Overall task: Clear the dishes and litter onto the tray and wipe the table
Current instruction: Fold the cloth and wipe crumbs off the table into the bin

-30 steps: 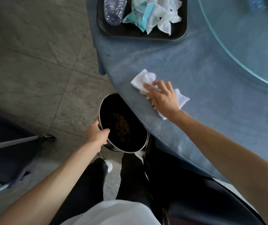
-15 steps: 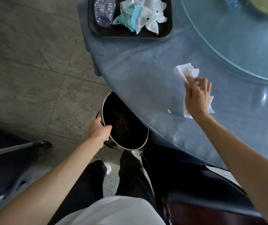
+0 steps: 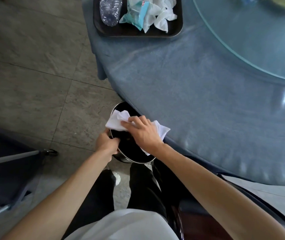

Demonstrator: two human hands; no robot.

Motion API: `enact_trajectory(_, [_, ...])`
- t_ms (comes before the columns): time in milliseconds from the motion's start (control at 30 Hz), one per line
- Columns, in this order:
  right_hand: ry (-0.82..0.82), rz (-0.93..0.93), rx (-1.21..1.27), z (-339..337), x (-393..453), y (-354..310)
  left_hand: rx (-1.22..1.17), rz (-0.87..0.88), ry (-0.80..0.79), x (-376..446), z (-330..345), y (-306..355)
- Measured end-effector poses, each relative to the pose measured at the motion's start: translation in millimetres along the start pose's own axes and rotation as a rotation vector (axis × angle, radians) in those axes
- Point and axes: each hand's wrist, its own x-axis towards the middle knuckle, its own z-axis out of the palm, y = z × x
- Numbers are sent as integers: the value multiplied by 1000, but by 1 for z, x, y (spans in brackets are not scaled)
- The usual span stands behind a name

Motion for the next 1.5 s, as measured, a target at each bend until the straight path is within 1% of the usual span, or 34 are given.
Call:
enact_trajectory(100, [158,77,54,-16,18,14,-6,1,-12,2,-6,-5])
enact_trajectory(200, [253,227,-20,-43,38,66,-32,-15,-47,3,-12,-10])
enact_trajectory(300, [205,460,-134,-53,46,113,-66,-19,-43,4,-15,-13])
enact_trajectory(367, [165,509,-189,-42,39,112,-78,-25,-30,4,-19,-16])
enact_trajectory(400, [152,489,-202,-34,34,102,-82,-32,-28,4,-20,-17])
enact_trajectory(433, [140,432,-196,-25,29,88,-87,-39,-28,4,-22,-18])
enact_trajectory(500, [108,221,-148,-5,20,53,-124,-51,-25,4,-25,-18])
enact_trajectory(567, [17,4,-81,13,13,17,-168,-67,-22,3,-27,-15])
enact_trajectory(600, [-30,-66,-60,18,13,3,-182,-72,-19,3,-29,-14])
enact_trajectory(633, [-52,-90,-40,20,14,-8,-190,-76,-18,4,-32,-12])
enact_trajectory(667, [-30,-71,-16,19,17,-14,-203,-83,-14,5,-34,-12])
enact_trajectory(733, [73,16,23,10,32,-17,-244,-105,0,9,-37,-13])
enact_trajectory(800, [155,106,3,-4,52,0,-266,-127,13,12,-39,-14])
enact_trajectory(867, [199,210,-68,-16,70,25,-280,-134,7,15,-42,-17])
enact_trajectory(933, [166,347,-105,-22,79,50,-280,-126,-3,18,-44,-20])
enact_trajectory(1000, [105,426,-107,-23,82,68,-274,-112,0,21,-47,-24])
enact_trajectory(1100, [85,438,-118,-22,80,77,-277,-105,-1,25,-51,-29])
enact_trajectory(1233, [104,453,-93,-18,79,72,-282,-110,-21,28,-55,-36])
enact_trajectory(1300, [86,475,-101,-19,79,70,-306,-126,-17,29,-58,-39])
enact_trajectory(1367, [94,533,-116,-22,80,58,-328,-137,-5,29,-62,-43])
enact_trajectory(1400, [125,538,-107,-24,78,45,-334,-141,5,30,-65,-46])
enact_trajectory(1433, [171,493,-86,-24,75,29,-339,-142,15,31,-68,-50])
enact_trajectory(1500, [229,303,-14,-17,60,-6,-349,-144,24,32,-75,-55])
